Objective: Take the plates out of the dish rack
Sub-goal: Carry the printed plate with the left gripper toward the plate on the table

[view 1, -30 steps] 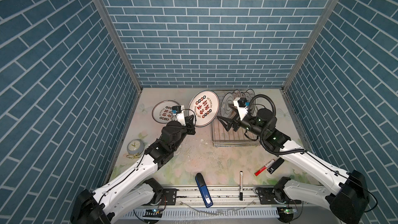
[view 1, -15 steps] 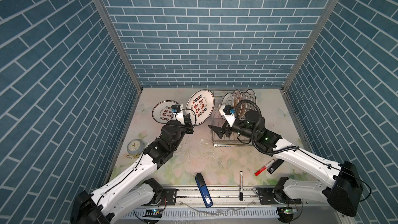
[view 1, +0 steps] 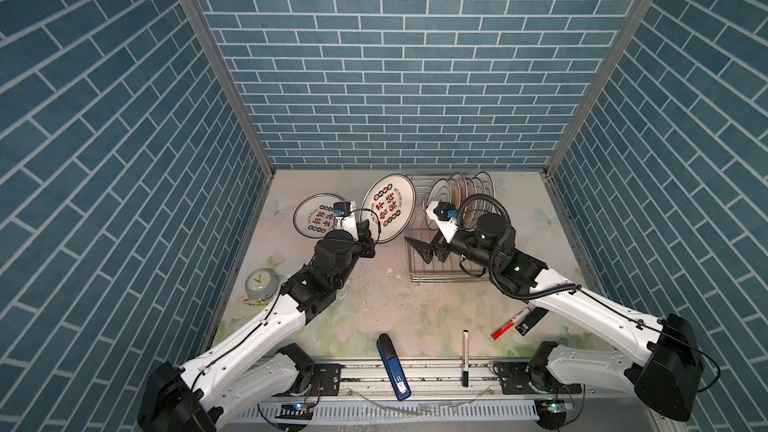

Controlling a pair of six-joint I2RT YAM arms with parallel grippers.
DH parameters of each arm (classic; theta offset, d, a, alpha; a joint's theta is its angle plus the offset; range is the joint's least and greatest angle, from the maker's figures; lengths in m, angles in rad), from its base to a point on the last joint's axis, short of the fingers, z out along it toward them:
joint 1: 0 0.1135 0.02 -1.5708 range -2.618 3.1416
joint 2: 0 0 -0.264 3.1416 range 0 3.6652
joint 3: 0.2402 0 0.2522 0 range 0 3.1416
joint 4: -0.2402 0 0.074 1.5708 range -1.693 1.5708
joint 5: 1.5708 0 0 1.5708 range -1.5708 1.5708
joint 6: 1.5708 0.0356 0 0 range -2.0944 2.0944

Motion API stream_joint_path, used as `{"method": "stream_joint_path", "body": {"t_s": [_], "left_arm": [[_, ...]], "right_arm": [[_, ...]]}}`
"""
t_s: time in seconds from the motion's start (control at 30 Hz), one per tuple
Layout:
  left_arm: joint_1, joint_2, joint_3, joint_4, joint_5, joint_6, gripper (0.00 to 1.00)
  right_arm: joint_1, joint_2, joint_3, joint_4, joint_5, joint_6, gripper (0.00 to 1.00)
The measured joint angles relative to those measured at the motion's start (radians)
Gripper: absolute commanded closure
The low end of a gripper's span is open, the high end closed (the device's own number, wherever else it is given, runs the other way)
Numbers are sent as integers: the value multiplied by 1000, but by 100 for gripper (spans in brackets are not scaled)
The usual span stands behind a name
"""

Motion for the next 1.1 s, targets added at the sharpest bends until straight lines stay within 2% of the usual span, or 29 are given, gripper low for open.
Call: {"method": "stream_joint_path", "body": {"t_s": [0.23, 0.37, 0.57, 0.8, 0.93, 1.1], "left_arm": [[0, 11, 0, -2, 10, -48, 100], [28, 8, 0, -10, 5, -121, 100], [185, -63, -65, 29, 68, -274, 100], [281, -111, -140, 42, 129, -398, 100], [411, -72, -158, 68, 209, -472, 100], [492, -7, -173, 93, 265, -537, 100]], "right_arm": [[0, 0, 0, 10, 39, 0, 1], [0, 14, 2, 11, 58, 4, 1], [0, 84, 32, 1, 72, 19, 1], [0, 179, 119, 5, 119, 61, 1], [0, 243, 171, 10, 116, 92, 1], [0, 340, 259, -10, 187, 155, 1]]}}
